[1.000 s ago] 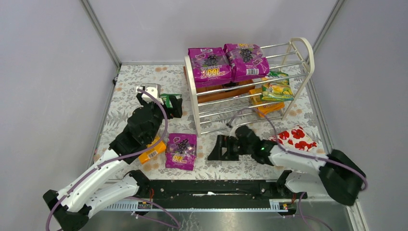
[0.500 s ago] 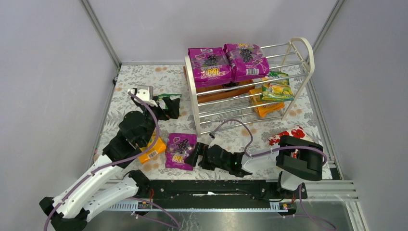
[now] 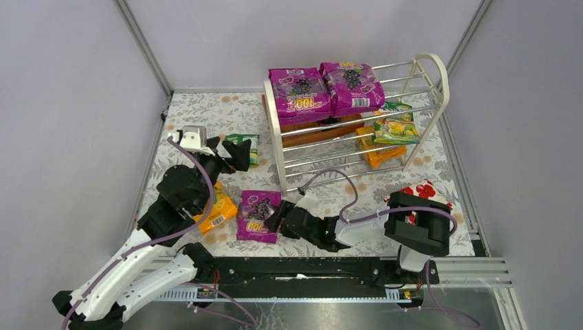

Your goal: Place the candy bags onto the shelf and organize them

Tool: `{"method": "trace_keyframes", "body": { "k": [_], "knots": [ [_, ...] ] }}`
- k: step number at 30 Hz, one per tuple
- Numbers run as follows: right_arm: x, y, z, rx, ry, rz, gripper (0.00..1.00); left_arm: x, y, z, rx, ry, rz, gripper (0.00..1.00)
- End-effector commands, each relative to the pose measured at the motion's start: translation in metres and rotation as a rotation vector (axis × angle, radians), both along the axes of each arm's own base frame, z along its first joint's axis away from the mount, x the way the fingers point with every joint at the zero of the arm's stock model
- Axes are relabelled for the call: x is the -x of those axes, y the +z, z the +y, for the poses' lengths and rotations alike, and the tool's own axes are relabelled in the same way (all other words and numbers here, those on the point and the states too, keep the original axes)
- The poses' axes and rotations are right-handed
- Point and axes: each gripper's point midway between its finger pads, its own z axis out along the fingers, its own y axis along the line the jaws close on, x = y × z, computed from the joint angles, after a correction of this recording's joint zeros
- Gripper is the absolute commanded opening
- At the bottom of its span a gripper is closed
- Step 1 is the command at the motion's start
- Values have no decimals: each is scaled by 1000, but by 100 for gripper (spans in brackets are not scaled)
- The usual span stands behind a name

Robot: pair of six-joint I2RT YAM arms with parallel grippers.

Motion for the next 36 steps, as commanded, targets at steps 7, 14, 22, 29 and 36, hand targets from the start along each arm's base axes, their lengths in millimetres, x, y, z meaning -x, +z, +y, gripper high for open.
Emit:
{"method": "trace_keyframes", "body": {
  "k": [7, 14, 22, 29, 36],
  "knots": [
    [3, 19, -24, 87, 154, -177, 52, -3, 10, 2, 8, 17, -20, 99],
    [10, 3, -63, 302, 403, -165, 32, -9, 4, -3, -14, 15, 0, 99],
    [39, 22, -42, 173, 608, -175, 77, -14, -2, -4, -34, 30, 15, 99],
    [23, -10, -39, 272, 494, -102, 65, -18, -8, -6, -53, 37, 32, 99],
    [-30, -9, -130, 494, 73, -149, 35, -21, -12, -9, -63, 37, 43, 99]
  ]
}}
